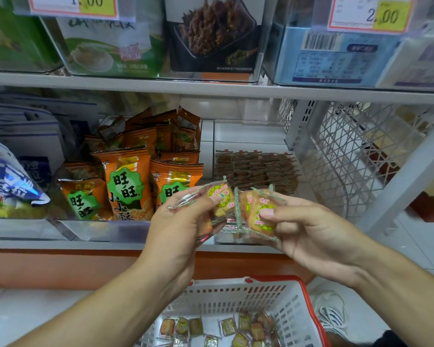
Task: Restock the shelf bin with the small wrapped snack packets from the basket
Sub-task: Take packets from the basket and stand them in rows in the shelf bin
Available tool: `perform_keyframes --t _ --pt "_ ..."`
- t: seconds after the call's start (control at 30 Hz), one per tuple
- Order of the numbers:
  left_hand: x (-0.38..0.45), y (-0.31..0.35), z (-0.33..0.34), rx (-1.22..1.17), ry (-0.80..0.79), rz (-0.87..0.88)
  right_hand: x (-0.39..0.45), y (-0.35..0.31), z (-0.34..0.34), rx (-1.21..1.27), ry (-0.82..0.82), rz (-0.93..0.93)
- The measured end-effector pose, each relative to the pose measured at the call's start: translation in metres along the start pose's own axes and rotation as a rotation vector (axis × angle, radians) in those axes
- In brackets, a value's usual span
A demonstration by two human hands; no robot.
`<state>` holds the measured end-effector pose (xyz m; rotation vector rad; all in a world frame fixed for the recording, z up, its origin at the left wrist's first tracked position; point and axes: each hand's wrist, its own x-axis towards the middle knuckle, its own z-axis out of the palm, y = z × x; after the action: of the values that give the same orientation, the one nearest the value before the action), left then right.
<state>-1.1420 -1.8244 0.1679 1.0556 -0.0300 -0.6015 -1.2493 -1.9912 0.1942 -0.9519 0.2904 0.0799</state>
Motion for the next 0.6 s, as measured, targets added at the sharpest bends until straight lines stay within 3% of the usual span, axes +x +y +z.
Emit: perform_keyframes --t 0.2,0.4,0.6 --pt "-0.005 -0.001 0.006 -0.056 -0.082 0.02 0.002 0.023 0.011 -0.063 0.203 -0.03" --pt "-0.006 -0.008 0.008 -0.029 -0.083 -0.025 0.002 0.032 0.014 -0.068 0.213 -0.056" --pt "-0.013 -0.01 0.01 0.139 -0.071 -0.195 -0.001 0.017 0.006 -0.235 0.147 -0.189"
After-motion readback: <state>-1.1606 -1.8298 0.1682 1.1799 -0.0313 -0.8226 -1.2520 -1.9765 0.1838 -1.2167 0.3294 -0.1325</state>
